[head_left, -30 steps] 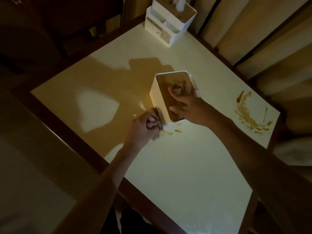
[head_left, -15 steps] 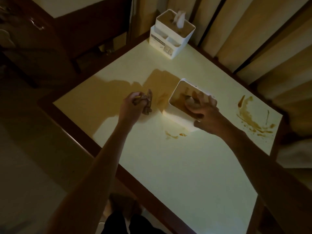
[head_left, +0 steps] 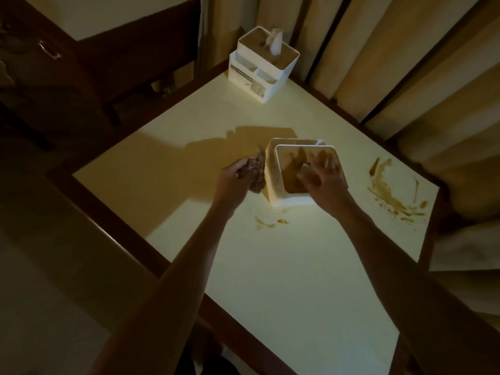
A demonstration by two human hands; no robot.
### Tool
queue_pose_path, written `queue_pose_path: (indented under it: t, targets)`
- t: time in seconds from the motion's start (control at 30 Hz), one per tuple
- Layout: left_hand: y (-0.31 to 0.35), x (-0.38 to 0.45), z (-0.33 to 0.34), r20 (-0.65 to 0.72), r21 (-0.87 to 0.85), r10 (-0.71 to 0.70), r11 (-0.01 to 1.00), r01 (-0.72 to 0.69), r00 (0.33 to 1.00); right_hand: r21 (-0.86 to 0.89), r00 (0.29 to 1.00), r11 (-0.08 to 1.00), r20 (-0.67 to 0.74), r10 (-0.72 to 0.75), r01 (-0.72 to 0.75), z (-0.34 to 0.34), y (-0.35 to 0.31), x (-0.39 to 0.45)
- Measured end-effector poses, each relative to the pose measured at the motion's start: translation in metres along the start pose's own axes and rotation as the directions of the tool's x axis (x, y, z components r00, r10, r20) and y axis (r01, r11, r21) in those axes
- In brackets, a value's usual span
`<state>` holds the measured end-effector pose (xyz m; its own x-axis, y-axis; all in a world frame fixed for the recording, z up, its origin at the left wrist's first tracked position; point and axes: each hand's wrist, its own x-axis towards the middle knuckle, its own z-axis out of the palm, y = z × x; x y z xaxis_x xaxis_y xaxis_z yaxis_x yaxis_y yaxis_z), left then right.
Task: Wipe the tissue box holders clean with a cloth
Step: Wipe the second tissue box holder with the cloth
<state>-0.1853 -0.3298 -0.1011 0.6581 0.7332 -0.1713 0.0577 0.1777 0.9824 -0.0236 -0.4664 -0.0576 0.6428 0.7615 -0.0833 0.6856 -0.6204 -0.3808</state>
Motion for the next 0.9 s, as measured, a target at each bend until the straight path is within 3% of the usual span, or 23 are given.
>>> queue_pose_path:
  t: [0.17, 0.3, 0.43, 0.53, 0.7, 0.77, 0.9]
  targets:
    - [-0.002, 0.031, 0.021, -0.066, 0.162, 0.105, 0.982, -0.093, 0.992, 0.018, 0.99, 1.0, 0.143, 0.012, -0.015, -0.003, 0.013, 0.003]
    - [-0.01, 0.04, 0.028, -0.098, 0.215, 0.13, 0.971, -0.106, 0.987, 0.06, 0.983, 0.997, 0.178, 0.042, -0.053, -0.005, 0.015, 0.005]
    - [-0.018, 0.002, 0.045, -0.184, 0.145, 0.129, 0.984, -0.103, 0.975, -0.094, 0.982, 0.994, 0.173, 0.078, -0.063, -0.003, 0.013, 0.005]
    - [-0.031, -0.049, 0.064, -0.132, 0.018, 0.091, 0.996, -0.09, 0.987, -0.136, 0.979, 0.99, 0.192, 0.066, -0.04, -0.003, 0.014, 0.005]
    - [-0.027, -0.032, 0.06, -0.096, 0.073, 0.131, 0.99, -0.124, 0.987, -0.141, 0.976, 0.989, 0.207, 0.063, -0.034, -0.003, 0.015, 0.003]
    - [-0.019, 0.001, 0.051, -0.123, 0.158, 0.198, 0.971, -0.178, 0.972, -0.129, 0.972, 0.99, 0.222, 0.08, -0.052, -0.005, 0.013, 0.002]
    - [-0.015, 0.057, 0.036, -0.118, 0.365, 0.119, 0.928, -0.069, 0.986, -0.101, 0.978, 0.994, 0.201, 0.054, -0.034, -0.006, 0.011, 0.0]
